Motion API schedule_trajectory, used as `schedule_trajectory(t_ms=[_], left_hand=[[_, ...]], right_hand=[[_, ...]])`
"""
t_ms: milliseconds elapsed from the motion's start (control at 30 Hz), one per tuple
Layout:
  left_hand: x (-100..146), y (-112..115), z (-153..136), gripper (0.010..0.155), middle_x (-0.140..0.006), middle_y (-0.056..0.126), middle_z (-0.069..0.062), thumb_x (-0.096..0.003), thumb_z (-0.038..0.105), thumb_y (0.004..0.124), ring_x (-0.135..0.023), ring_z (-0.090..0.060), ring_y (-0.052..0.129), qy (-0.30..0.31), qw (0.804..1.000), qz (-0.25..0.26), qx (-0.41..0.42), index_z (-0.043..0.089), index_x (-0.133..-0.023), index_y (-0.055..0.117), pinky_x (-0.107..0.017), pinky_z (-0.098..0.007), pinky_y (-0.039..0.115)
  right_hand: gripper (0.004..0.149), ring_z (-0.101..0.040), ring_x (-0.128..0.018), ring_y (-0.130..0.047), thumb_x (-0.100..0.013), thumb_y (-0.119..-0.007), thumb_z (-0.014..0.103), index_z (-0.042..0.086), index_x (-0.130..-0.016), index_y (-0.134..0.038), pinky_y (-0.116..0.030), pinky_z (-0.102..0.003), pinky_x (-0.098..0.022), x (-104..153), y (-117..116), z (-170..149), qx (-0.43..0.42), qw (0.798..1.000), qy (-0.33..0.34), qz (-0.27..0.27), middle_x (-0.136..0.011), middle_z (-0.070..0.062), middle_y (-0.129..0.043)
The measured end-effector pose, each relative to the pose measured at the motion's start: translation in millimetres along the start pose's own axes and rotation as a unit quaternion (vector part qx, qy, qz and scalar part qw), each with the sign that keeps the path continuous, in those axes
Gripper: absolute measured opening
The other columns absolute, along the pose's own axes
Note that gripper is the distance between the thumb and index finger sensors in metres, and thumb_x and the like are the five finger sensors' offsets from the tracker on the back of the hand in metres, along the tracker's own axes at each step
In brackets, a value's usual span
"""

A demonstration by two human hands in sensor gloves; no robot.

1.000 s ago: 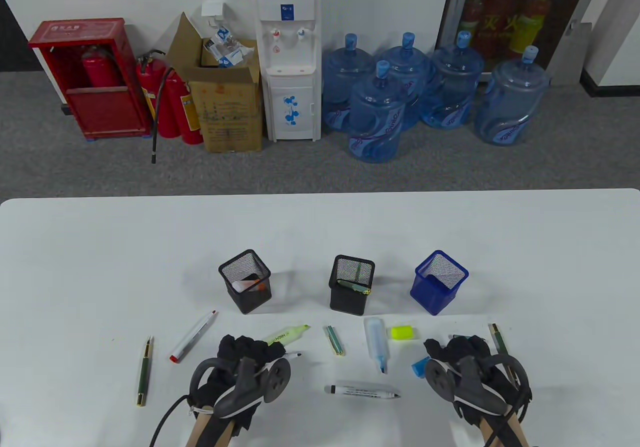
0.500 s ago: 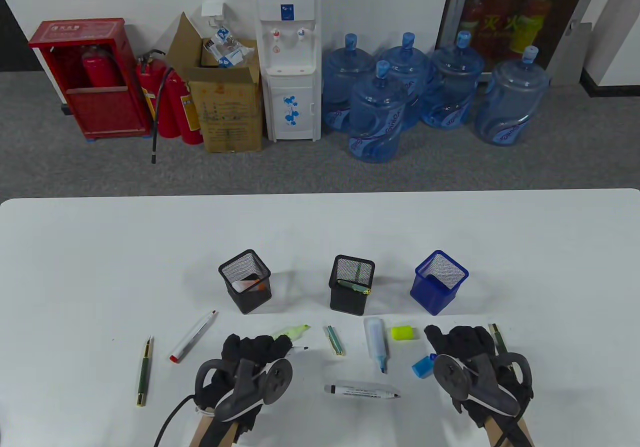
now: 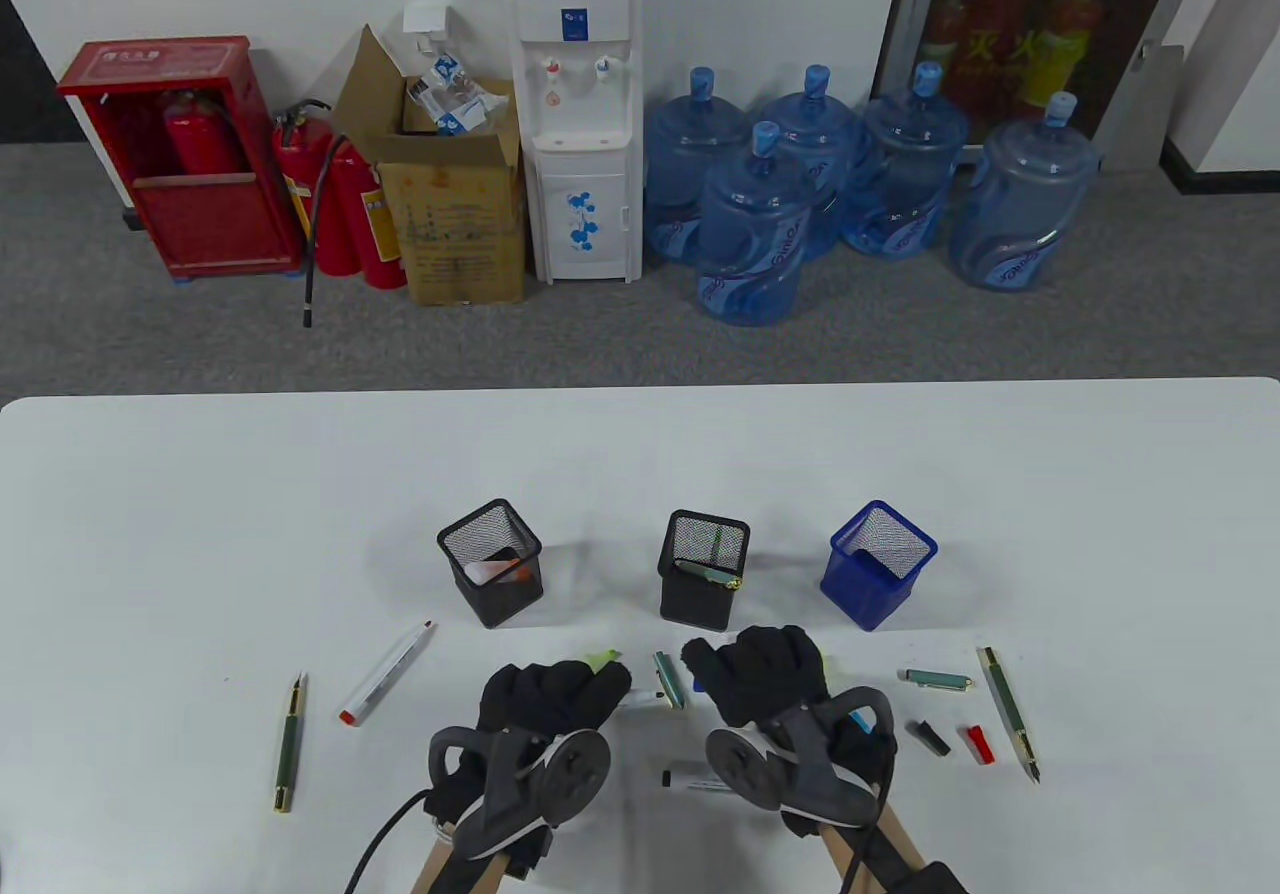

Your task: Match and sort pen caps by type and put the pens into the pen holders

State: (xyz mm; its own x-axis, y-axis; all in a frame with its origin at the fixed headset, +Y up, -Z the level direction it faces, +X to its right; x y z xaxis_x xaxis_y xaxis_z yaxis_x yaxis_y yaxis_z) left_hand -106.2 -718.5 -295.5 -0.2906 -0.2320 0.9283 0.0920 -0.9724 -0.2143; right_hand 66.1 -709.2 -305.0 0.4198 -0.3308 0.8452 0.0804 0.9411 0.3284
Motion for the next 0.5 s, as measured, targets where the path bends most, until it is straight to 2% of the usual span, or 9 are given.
schedule_trajectory(t_ms=[100,167,233,333,500], left_hand=[[0.1,5.1,2.0,0.055,-0.095,0.08,0.008,-0.0432,0.033,0.067,-0.077,-0.021,0.093,0.001,1.0,-0.006,0.002,0.044,-0.097,0.067,-0.072,-0.057,0.068],[0.4,7.5,4.4,0.055,-0.095,0.079,0.008,-0.0433,0.033,0.067,-0.078,-0.021,0.093,0.002,1.0,-0.011,0.003,0.044,-0.097,0.067,-0.073,-0.057,0.068],[0.2,7.5,6.7,0.055,-0.095,0.08,0.008,-0.0433,0.033,0.066,-0.078,-0.021,0.093,0.006,1.0,-0.007,-0.002,0.044,-0.097,0.066,-0.072,-0.057,0.068],[1.3,7.7,9.9,0.055,-0.095,0.079,0.01,-0.0432,0.033,0.066,-0.077,-0.02,0.093,0.008,1.0,-0.007,0.005,0.044,-0.097,0.066,-0.072,-0.056,0.068],[2.8,7.1,18.3,0.055,-0.095,0.079,0.008,-0.0433,0.032,0.066,-0.077,-0.02,0.093,0.019,1.0,-0.003,0.003,0.042,-0.097,0.066,-0.072,-0.056,0.069]], right_hand=[[0.055,-0.027,-0.084,-0.087,-0.04,-0.071,0.033,0.034,-0.095,-0.073,-0.072,-0.058,-0.068,2.0,-5.6,2.7,-0.013,1.0,-0.002,0.008,-0.083,0.006,-0.095],[0.055,-0.026,-0.083,-0.088,-0.04,-0.07,0.034,0.034,-0.095,-0.073,-0.073,-0.057,-0.068,2.9,-3.1,1.4,-0.028,1.0,-0.008,-0.005,-0.083,0.006,-0.095],[0.055,-0.027,-0.085,-0.087,-0.041,-0.07,0.033,0.034,-0.095,-0.073,-0.071,-0.058,-0.069,3.3,-5.3,3.0,-0.045,0.999,-0.006,0.014,-0.084,0.006,-0.094],[0.054,-0.026,-0.084,-0.088,-0.04,-0.07,0.034,0.035,-0.095,-0.074,-0.073,-0.057,-0.068,4.5,-5.4,6.8,-0.024,1.0,0.002,0.005,-0.083,0.006,-0.095],[0.054,-0.026,-0.082,-0.09,-0.04,-0.069,0.033,0.034,-0.094,-0.074,-0.08,-0.054,-0.065,6.1,-4.6,5.9,-0.084,0.996,-0.004,0.014,-0.082,0.006,-0.096]])
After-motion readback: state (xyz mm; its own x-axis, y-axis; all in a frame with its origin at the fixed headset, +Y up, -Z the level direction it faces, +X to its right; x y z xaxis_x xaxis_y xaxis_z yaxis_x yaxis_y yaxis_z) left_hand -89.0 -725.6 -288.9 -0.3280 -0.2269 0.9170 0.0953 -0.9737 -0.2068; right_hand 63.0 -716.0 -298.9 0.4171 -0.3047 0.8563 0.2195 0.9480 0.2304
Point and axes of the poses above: the tracker on the back of each hand, its own z axis roughly to the thumb side, its own x axis roughly from the fingertips to the wrist, y = z × x, the point moved 4 cm from there along -x, roughly from the wrist to the fingertips
